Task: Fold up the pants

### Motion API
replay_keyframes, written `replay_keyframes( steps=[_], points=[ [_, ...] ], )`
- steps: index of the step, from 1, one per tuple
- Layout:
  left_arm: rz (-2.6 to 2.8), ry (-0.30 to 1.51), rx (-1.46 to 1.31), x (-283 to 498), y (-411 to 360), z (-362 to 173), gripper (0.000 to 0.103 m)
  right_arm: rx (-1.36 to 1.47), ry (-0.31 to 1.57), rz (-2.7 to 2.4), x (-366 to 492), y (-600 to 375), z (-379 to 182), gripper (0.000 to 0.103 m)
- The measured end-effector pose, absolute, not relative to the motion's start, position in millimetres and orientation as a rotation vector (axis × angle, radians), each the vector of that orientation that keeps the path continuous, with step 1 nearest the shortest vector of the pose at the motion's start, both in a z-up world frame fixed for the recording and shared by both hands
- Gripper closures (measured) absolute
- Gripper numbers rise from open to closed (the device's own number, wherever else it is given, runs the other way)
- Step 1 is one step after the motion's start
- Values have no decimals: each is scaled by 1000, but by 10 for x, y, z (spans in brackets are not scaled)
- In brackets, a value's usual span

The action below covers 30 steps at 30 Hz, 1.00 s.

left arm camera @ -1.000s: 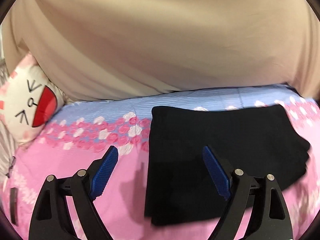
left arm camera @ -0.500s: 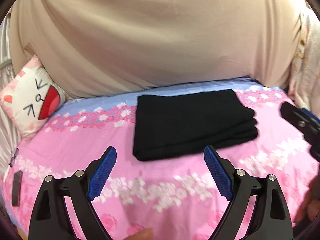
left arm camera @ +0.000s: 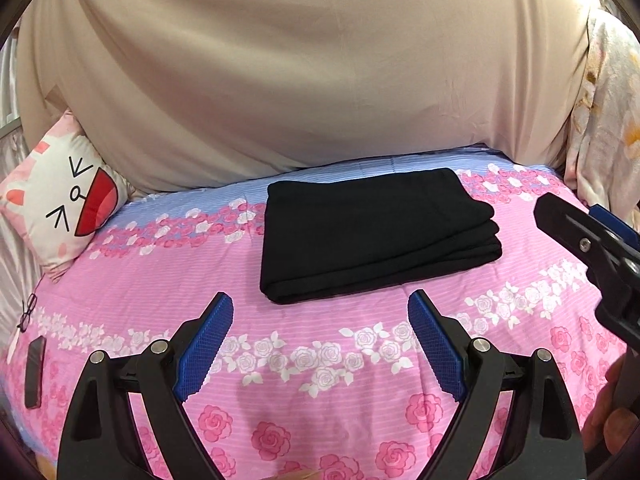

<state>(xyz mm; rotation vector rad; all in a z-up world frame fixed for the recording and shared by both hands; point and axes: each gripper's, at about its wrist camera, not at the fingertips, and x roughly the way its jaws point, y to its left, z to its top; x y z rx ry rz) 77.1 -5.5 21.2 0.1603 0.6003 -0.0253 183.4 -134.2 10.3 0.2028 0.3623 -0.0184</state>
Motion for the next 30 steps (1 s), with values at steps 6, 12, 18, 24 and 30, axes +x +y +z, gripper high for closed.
replay_keyframes(
  steps=[6, 12, 18, 24, 30],
  points=[
    [-20, 608, 153, 787, -19, 203, 16, 196, 360, -20, 1827, -1320, 113, 5],
    [-9, 614, 155, 830, 22, 181, 16, 190, 365, -20, 1828, -1302, 106, 5],
    [-10, 614, 155, 839, 36, 174, 16, 177, 372, -18, 1832, -1272, 90, 5],
    [-6, 616, 157, 856, 45, 158, 16, 168, 376, -20, 1844, -1250, 74, 5],
    [-10, 615, 162, 858, 41, 152, 16, 172, 384, -23, 1863, -1250, 56, 5]
  ],
)
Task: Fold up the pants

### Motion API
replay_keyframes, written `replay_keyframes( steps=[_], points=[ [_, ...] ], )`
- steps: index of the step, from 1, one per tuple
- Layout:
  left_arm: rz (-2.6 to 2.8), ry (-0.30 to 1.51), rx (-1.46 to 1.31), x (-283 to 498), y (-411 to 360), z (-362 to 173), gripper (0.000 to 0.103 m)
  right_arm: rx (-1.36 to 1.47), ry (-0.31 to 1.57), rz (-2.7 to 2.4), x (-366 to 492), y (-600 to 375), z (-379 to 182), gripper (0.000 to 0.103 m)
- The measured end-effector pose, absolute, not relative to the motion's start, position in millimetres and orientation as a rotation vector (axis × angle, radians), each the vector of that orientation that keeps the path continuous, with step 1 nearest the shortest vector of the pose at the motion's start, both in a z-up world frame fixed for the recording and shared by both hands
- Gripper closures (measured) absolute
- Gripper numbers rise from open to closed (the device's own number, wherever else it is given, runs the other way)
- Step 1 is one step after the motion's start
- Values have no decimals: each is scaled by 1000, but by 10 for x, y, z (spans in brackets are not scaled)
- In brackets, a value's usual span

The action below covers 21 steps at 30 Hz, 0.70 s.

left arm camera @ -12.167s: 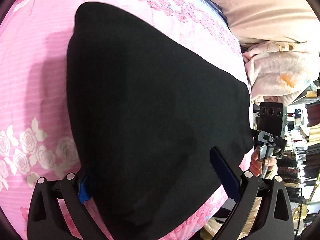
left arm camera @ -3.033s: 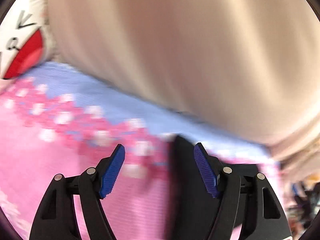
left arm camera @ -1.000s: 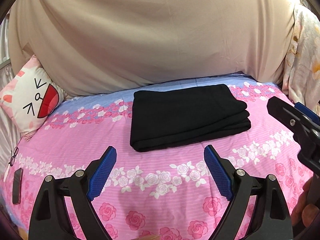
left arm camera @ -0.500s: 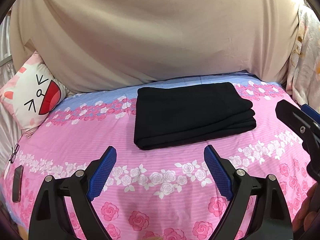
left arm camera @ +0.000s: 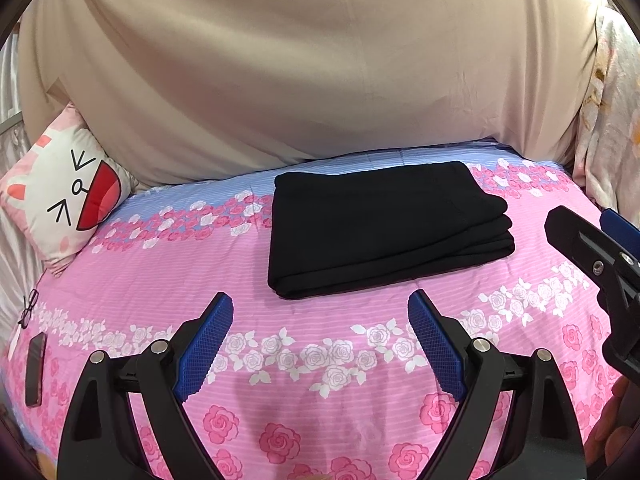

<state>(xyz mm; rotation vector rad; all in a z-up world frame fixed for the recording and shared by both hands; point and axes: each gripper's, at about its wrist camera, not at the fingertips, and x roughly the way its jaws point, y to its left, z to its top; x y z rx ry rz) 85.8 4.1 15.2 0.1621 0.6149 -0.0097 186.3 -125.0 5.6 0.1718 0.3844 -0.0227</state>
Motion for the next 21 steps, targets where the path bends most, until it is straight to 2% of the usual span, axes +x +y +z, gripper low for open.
replay_keyframes(
  steps=[21],
  points=[
    [41, 609, 168, 940, 119, 108, 17, 168, 395, -28, 1857, -1248, 14, 5]
  ],
)
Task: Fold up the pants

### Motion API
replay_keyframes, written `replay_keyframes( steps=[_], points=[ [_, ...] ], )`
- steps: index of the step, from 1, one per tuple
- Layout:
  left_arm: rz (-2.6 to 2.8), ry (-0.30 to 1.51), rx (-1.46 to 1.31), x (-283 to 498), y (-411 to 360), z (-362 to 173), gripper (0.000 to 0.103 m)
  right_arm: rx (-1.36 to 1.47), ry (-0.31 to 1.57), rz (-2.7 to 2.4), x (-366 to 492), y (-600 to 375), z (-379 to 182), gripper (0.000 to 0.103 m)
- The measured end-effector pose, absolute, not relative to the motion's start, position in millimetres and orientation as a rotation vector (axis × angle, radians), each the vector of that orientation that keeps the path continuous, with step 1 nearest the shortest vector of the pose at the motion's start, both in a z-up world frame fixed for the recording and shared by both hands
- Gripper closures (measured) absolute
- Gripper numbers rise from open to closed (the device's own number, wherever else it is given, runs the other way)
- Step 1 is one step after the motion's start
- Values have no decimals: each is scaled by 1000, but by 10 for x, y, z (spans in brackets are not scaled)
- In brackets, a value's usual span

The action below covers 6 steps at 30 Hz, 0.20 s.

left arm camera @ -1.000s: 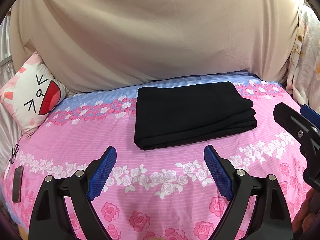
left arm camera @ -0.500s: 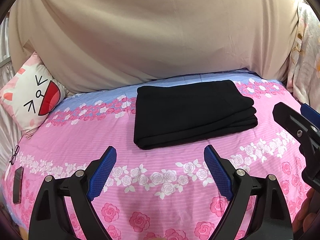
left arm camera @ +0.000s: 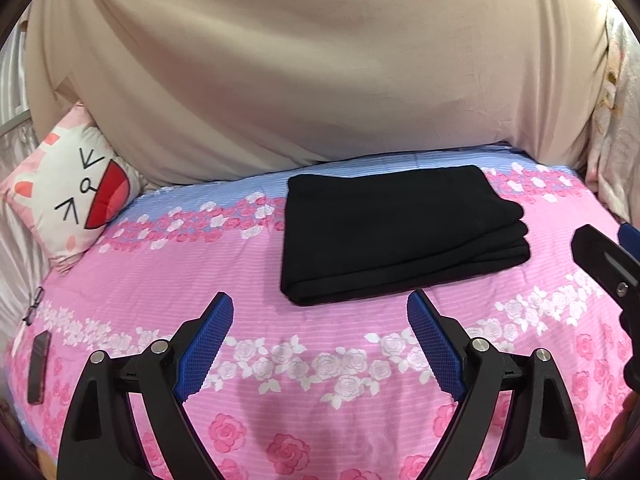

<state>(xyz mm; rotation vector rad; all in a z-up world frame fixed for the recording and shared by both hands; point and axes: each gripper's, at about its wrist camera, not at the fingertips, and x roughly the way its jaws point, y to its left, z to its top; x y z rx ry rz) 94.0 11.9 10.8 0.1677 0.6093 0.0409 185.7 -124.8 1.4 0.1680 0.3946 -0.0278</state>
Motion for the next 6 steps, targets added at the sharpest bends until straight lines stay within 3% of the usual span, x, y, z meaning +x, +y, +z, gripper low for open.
replay_keyframes(
  steps=[6],
  points=[
    [-3, 616, 149, 858, 131, 132, 17, 178, 401, -31, 1836, -1260, -19, 5]
  ],
)
